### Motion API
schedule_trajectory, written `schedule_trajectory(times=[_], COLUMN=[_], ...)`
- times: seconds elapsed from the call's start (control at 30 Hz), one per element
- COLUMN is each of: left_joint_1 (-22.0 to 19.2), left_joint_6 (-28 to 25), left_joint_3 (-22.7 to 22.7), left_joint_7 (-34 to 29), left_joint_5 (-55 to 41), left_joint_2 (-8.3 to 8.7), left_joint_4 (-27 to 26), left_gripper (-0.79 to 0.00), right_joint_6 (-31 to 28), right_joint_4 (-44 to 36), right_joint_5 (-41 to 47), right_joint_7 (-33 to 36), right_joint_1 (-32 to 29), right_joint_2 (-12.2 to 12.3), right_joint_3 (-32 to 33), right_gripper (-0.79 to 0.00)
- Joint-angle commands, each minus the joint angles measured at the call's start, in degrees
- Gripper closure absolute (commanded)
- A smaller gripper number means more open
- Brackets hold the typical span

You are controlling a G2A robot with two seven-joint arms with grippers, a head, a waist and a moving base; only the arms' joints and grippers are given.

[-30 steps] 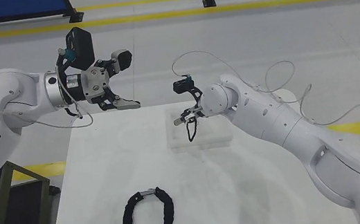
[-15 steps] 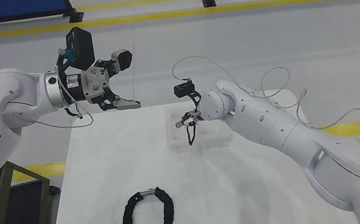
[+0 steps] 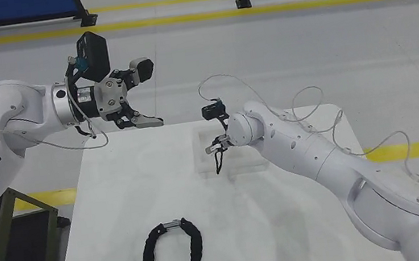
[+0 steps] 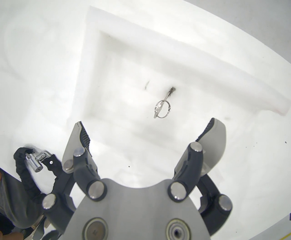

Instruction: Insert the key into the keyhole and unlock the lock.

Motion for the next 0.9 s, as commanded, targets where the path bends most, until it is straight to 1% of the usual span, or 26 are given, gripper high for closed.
schedule_trajectory(times=[0.0, 0.07, 0.1, 0.2, 0.23, 0.43, 0.53, 0.57, 0.67, 0.87], left_joint_1=[0.0, 0.0, 0.0, 0.0, 0.0, 0.0, 0.0, 0.0, 0.0, 0.0], left_joint_6=[0.0, 0.0, 0.0, 0.0, 0.0, 0.0, 0.0, 0.0, 0.0, 0.0], left_joint_3=[0.0, 0.0, 0.0, 0.0, 0.0, 0.0, 0.0, 0.0, 0.0, 0.0], left_joint_7=[0.0, 0.0, 0.0, 0.0, 0.0, 0.0, 0.0, 0.0, 0.0, 0.0], left_joint_5=[0.0, 0.0, 0.0, 0.0, 0.0, 0.0, 0.0, 0.0, 0.0, 0.0], left_joint_2=[0.00, 0.00, 0.00, 0.00, 0.00, 0.00, 0.00, 0.00, 0.00, 0.00], left_joint_4=[0.0, 0.0, 0.0, 0.0, 0.0, 0.0, 0.0, 0.0, 0.0, 0.0], left_gripper=[-0.785, -0.785, -0.785, -0.785, -0.785, -0.785, -0.785, -0.785, -0.785, -0.785], right_joint_6=[0.4, 1.6, 2.0, 2.7, 3.0, 4.7, 5.8, 6.1, 7.1, 7.0], right_joint_4=[1.0, 2.5, 3.1, 5.2, 5.8, 9.3, 10.9, 11.4, 13.0, 16.2], right_joint_5=[-0.6, -0.4, -0.5, -0.8, -1.0, -2.1, -2.6, -2.7, -2.2, -2.2], right_joint_7=[0.0, 0.7, 0.9, 1.4, 1.5, 0.6, -0.2, -0.5, -1.8, -2.2], right_joint_1=[-0.1, -0.1, 0.0, 0.2, 0.3, 0.6, 0.7, 0.8, 0.8, 0.9], right_joint_2=[-0.7, -1.5, -1.9, -3.1, -3.5, -5.5, -6.4, -6.7, -7.6, -9.3], right_joint_3=[-0.2, -0.1, -0.1, -0.1, -0.2, 0.1, 0.4, 0.5, 1.3, 1.9], right_gripper=[-0.785, -0.733, -0.686, -0.616, -0.606, -0.440, -0.388, -0.382, -0.314, -0.280])
